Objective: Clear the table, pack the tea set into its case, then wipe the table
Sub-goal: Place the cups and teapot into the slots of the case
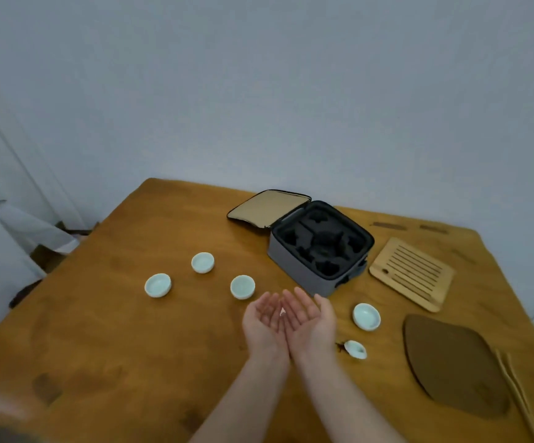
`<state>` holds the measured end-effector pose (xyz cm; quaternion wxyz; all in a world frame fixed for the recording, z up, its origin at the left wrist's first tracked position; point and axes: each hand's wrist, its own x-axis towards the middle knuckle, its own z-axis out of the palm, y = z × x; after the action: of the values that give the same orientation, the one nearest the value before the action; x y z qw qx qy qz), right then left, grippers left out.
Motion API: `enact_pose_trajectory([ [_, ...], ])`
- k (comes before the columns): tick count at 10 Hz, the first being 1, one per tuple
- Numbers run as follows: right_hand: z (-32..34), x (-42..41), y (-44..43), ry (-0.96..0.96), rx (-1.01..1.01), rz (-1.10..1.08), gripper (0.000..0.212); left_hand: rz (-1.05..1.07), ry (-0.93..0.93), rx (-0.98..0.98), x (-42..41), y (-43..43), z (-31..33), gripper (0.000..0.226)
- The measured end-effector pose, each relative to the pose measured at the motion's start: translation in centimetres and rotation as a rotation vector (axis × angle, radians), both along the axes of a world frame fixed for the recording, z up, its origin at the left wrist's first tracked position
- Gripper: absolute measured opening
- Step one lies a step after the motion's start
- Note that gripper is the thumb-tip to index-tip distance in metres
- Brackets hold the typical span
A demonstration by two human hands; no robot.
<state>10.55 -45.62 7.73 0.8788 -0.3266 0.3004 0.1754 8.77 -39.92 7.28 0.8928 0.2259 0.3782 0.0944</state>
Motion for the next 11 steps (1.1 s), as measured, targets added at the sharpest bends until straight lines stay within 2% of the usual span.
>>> enact_pose_trajectory([
  [3, -1.0, 1.6, 1.4, -0.036, -0.104, -0.103, 0.034, -0.257, 0.037, 0.048, 2.6, 2.9, -2.3, 0.022],
  [4, -1.4, 1.9, 0.9, -0.039, -0.142, -0.106, 0.032, -0.295, 0.037, 0.054, 3.2, 3.2, -3.2, 0.03],
  [5, -1.9, 2.0, 0.3, -0.045, -0.171, -0.098, 0.032, -0.326, 0.036, 0.093, 3.4, 3.4, -4.2, 0.037],
  [6, -2.3, 1.9, -0.2, -0.055, -0.171, -0.089, 0.031, -0.393, 0.048, 0.234, 3.7, 4.3, -5.8, 0.031],
  [7, -2.6, 1.8, -1.0, -0.06, -0.16, -0.089, 0.029, -0.513, 0.134, 0.601, 4.3, 6.0, -6.7, 0.02],
  [8, -2.9, 1.6, -2.3, -0.056, -0.147, -0.105, 0.028, -0.71, 0.225, 1.275, 5.6, 8.4, -7.9, 0.035],
  [9, -3.0, 1.3, -4.0, -0.06, -0.15, -0.129, 0.026, -0.847, 0.308, 1.689, 7.5, 10.2, -8.7, 0.054],
  [10, -3.4, 1.1, -5.9, -0.058, -0.173, -0.158, 0.027, -1.003, 0.413, 1.832, 9.4, 10.8, -9.4, 0.071],
  [11, -3.7, 1.3, -7.2, -0.049, -0.178, -0.177, 0.029, -1.134, 0.479, 1.863, 10.5, 10.8, -10.4, 0.074],
])
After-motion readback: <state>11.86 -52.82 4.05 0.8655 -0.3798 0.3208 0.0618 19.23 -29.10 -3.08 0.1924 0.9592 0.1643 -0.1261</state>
